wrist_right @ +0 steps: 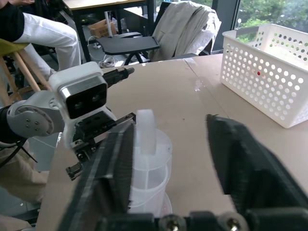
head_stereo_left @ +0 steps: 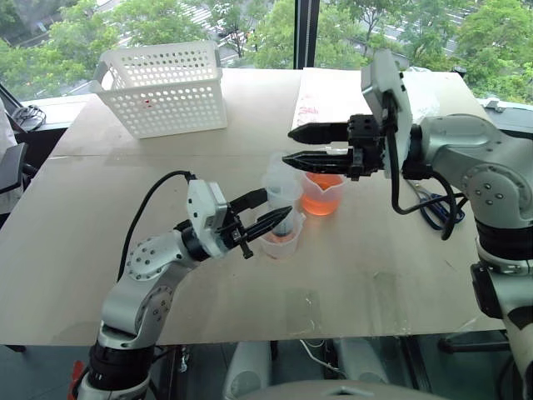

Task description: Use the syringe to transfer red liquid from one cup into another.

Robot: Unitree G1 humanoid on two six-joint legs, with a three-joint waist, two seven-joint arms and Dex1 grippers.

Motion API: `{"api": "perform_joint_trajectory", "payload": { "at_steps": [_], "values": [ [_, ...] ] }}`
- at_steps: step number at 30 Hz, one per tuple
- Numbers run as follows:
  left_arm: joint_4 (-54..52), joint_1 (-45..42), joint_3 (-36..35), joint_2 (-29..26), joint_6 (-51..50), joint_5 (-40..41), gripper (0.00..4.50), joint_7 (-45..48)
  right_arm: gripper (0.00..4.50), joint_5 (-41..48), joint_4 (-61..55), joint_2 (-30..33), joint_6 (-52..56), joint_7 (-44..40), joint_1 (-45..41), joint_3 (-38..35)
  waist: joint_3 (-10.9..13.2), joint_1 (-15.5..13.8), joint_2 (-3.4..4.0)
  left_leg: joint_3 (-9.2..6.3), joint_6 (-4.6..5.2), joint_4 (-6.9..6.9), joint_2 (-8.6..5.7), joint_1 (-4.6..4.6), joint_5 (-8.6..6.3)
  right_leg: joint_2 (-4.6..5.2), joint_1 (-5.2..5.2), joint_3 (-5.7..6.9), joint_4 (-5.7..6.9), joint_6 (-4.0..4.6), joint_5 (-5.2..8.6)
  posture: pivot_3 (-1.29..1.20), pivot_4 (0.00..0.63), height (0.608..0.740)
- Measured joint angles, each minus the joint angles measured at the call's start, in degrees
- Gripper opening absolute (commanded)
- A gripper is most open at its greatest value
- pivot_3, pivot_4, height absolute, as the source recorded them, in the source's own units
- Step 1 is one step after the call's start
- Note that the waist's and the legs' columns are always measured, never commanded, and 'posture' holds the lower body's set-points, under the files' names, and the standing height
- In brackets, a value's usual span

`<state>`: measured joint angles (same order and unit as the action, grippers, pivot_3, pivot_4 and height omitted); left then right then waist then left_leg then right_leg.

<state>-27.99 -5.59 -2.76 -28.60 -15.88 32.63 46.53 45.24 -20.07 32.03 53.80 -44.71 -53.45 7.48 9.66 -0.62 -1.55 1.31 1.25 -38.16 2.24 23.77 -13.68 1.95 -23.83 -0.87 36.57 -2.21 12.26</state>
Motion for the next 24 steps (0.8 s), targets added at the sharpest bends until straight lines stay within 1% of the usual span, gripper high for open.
{"api": "perform_joint_trajectory", "payload": {
  "at_steps": [2, 13, 24],
  "values": [
    [0.02, 0.12, -0.03, -0.01, -0.02, -0.32, 1.45, -0.49, 0.03, -0.09, -0.42, -0.37, 0.14, 0.02, -0.2, 0.76, 0.0, 0.05, 0.0, -0.01, 0.0, 0.01, 0.0, 0.0, 0.0, 0.0, 0.0, 0.0, 0.0, 0.0, 0.0, 0.0, 0.15, 0.74],
    [0.03, 0.74, -0.12, -0.06, -0.05, -0.96, 1.45, -0.95, 0.03, -3.65, -1.44, -0.34, -0.42, -0.48, -0.63, 2.38, 0.01, 0.14, 0.01, -0.01, 0.0, 0.02, 0.0, 0.0, 0.0, 0.0, -0.02, 0.0, 0.0, 0.0, 0.0, 0.0, 0.15, 0.74],
    [0.03, 0.88, 0.14, -0.04, -0.6, -0.93, 1.45, -1.17, 0.03, -7.49, -1.98, 0.29, -3.3, -4.64, -0.49, 5.1, 0.01, 0.14, 0.01, -0.02, 0.0, 0.04, 0.01, 0.0, 0.0, 0.01, -0.05, 0.0, 0.0, 0.0, 0.0, 0.0, 0.15, 0.74]
  ]
}}
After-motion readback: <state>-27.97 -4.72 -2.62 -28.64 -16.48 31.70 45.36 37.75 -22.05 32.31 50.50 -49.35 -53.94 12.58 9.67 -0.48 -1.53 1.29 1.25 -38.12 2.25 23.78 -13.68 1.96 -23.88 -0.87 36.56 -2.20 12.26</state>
